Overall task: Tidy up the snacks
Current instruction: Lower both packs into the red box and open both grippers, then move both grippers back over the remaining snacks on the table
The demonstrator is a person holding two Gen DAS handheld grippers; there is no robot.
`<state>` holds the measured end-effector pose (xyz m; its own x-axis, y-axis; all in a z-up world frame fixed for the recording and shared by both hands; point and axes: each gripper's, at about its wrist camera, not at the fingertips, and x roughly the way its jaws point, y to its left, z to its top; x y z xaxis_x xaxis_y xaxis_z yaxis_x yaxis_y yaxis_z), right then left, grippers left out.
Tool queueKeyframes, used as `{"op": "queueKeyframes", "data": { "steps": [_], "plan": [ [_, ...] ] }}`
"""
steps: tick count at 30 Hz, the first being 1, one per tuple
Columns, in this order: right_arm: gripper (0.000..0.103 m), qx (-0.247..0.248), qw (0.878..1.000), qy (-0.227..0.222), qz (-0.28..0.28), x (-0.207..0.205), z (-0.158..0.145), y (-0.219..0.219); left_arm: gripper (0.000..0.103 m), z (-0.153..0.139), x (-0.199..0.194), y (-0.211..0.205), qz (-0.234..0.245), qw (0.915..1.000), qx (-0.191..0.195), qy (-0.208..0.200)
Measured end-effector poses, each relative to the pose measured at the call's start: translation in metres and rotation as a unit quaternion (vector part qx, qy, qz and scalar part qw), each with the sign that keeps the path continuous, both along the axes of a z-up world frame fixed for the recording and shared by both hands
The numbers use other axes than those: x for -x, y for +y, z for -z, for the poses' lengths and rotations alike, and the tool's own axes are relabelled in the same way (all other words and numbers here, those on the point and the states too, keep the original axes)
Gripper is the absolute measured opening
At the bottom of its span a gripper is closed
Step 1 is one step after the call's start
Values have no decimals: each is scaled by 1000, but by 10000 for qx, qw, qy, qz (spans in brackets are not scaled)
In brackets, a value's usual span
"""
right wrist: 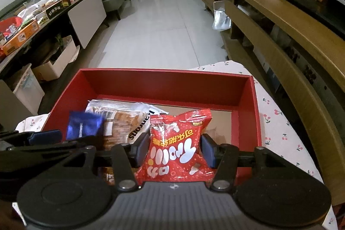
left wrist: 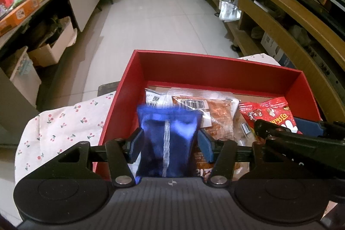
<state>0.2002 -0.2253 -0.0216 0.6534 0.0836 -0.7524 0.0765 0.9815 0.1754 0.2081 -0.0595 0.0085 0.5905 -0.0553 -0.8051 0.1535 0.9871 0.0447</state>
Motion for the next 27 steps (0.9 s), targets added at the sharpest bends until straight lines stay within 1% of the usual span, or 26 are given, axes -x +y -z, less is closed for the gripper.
{"op": "queueKeyframes", "data": {
  "steps": [9, 14, 16, 27],
  "plan": [
    [60, -5, 9999, -109, 14, 10, -9, -1, 67, -9, 8, 2, -33, 10000, 50, -52],
    [62, 19, 9998, -207, 10, 16, -15, 1, 68, -15, 15, 5, -42, 9999, 84, -99],
    [63, 34, 9997, -239, 8, 17, -17, 0, 70, -17, 18, 7, -39, 9999, 109, -117],
    [63, -12, 9992, -401, 42, 31, -29, 1, 72, -28, 28, 14, -43, 9996, 201, -216]
  ]
}}
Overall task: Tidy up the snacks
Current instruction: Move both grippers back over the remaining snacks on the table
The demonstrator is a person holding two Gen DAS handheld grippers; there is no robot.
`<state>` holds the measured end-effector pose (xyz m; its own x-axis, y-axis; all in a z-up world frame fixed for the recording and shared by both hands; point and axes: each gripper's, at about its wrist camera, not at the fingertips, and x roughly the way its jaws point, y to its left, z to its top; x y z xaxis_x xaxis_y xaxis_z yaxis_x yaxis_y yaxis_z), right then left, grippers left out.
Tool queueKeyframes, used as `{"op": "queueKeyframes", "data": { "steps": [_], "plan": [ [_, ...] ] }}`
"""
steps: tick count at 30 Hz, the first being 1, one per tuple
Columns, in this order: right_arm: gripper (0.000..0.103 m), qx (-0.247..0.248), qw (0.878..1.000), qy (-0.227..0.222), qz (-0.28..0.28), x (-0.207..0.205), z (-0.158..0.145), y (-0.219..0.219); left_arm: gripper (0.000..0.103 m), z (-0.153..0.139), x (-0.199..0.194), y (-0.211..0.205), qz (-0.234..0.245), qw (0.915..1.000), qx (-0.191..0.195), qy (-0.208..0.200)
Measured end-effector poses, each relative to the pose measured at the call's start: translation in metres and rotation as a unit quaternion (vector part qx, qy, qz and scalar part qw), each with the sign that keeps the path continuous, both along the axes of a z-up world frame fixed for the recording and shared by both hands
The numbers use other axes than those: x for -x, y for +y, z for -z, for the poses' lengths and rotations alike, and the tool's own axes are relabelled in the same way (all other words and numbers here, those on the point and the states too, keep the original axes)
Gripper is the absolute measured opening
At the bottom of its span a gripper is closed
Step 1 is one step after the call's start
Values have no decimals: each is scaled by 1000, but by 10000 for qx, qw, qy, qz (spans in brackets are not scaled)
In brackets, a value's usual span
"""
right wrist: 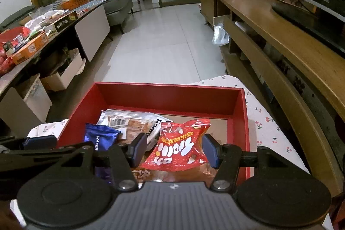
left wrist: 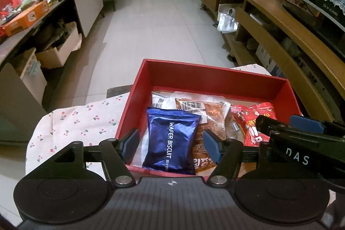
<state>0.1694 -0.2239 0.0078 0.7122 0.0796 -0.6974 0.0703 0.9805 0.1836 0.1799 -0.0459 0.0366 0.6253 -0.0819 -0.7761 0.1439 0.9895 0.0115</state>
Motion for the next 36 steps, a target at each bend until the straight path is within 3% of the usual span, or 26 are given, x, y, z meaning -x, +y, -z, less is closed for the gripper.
{"op": "queueKeyframes", "data": {
  "steps": [14, 23, 36],
  "plan": [
    [69, 29, 9995, 23, -298, 19, -4, 8, 80, -6, 20, 20, 42, 10000, 13, 28],
    [69, -33, 9976, 58, -684, 44, -9, 29, 82, -4, 39, 50, -109, 9995, 150, 259],
    [69, -420, 9883, 887, -1164, 48, 23, 77, 83, 1, 52, 98, -462, 9970, 143, 600]
  ]
}}
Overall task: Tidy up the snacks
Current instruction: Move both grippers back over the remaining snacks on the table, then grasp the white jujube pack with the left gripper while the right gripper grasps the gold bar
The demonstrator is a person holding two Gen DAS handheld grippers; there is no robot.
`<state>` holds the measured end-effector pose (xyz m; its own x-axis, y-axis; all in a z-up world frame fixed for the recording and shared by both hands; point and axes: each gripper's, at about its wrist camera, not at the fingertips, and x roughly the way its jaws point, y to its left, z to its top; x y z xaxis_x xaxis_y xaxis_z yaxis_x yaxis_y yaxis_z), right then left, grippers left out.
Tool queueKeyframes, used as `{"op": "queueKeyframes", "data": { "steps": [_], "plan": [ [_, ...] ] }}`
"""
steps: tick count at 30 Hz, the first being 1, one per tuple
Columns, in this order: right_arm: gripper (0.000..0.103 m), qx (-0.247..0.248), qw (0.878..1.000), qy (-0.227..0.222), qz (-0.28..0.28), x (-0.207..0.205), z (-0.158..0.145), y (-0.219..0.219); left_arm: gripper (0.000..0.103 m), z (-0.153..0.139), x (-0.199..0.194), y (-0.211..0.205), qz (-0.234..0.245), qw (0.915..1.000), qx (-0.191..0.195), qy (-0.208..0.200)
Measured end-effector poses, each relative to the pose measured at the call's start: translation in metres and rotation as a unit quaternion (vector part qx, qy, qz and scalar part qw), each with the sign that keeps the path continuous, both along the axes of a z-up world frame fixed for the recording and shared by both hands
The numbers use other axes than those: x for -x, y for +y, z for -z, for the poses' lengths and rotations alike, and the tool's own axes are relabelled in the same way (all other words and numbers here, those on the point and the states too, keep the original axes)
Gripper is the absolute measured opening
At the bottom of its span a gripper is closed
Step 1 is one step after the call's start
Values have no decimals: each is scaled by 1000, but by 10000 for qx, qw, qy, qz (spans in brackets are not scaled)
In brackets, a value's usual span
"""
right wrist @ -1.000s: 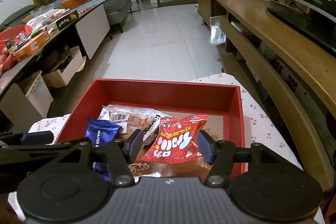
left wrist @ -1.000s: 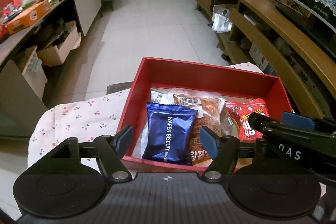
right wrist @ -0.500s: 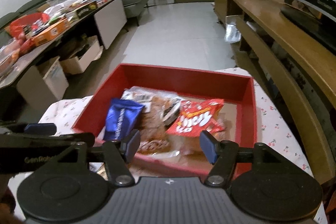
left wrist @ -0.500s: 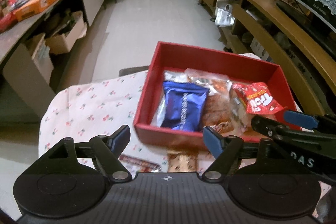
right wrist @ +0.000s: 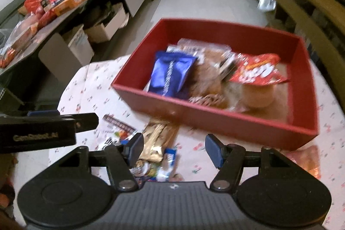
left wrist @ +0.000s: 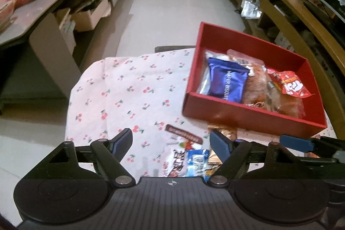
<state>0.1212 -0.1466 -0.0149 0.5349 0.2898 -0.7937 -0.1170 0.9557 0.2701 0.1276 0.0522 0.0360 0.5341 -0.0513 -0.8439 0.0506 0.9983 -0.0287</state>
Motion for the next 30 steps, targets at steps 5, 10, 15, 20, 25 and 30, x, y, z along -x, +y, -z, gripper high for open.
{"op": "queueKeyframes", "data": {
  "steps": [5, 10, 15, 20, 25, 30],
  "plan": [
    [69, 44, 9997, 219, -67, -11, 12, 17, 84, 0, 2, 11, -37, 9999, 100, 64],
    [69, 89, 9990, 416, -132, -23, 24, 33, 85, 1, 1, 18, -61, 9997, 185, 124],
    [69, 307, 9981, 490, -235, -25, 41, 57, 85, 4, 1, 22, -35, 9996, 217, 185],
    [62, 500, 9979, 281, -300, -25, 48, 66, 85, 6, 2, 20, -23, 9996, 207, 210],
    [55, 416, 9978, 363, -380, -20, 45, 52, 85, 6, 3, 14, 82, 9994, 243, 224],
    [55, 402, 9975, 413, -411, -5, 41, 32, 86, 7, 8, 7, 284, 9990, 267, 225]
  ]
}}
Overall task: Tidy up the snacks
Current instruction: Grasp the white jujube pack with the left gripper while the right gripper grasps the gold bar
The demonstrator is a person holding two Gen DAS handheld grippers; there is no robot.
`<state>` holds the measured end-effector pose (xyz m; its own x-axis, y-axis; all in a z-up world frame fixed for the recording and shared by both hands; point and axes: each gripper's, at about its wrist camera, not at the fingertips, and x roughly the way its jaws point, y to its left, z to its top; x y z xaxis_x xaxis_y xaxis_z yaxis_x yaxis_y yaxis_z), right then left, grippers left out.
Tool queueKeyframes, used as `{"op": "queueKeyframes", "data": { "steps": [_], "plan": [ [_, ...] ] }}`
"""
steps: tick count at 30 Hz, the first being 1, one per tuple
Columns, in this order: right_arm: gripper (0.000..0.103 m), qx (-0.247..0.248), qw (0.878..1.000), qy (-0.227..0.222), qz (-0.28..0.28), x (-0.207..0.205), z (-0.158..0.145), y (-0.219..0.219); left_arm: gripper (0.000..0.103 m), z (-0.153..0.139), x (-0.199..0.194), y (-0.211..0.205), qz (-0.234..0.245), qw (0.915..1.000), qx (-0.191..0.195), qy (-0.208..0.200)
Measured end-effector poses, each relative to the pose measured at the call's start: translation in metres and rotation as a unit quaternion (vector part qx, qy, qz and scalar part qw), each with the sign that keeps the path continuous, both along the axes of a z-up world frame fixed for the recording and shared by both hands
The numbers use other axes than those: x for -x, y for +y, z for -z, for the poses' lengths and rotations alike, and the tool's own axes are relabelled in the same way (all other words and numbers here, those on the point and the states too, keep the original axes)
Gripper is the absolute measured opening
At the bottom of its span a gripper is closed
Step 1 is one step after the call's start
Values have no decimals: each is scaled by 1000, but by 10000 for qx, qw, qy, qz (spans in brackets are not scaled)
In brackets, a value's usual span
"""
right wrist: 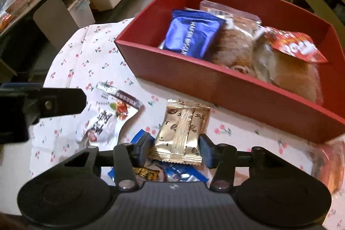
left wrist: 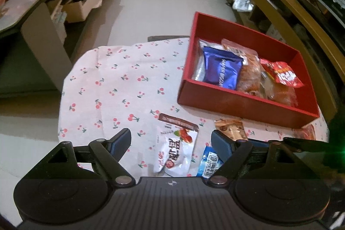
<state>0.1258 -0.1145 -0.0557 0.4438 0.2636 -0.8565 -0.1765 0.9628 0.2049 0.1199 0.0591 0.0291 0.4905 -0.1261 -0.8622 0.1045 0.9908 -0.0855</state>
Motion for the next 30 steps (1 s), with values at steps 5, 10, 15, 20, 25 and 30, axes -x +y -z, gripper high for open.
{"op": "queueKeyframes", "data": {
  "steps": [5, 10, 15, 20, 25, 30],
  "plan": [
    [55, -36, 9999, -64, 83, 17, -10, -21, 86, 12, 2, -11, 235, 9993, 122, 258],
    [55, -95, 9997, 2, 242, 30, -11, -40, 86, 19, 0, -24, 370, 9988, 30, 314],
    [55, -160, 9996, 35, 244, 37, -11, -47, 86, 33, -11, -23, 148, 9989, -62, 451],
    [55, -342, 9991, 69, 222, 34, -13, -49, 86, 53, -20, -23, 42, 9979, -286, 587],
    [55, -372, 9992, 97, 137, 31, -12, -45, 65, 64, -25, -26, -29, 9964, -332, 780],
    [55, -351, 9992, 116, 154, 30, -11, -48, 61, 62, -17, -31, 24, 9964, -367, 769]
  ]
}}
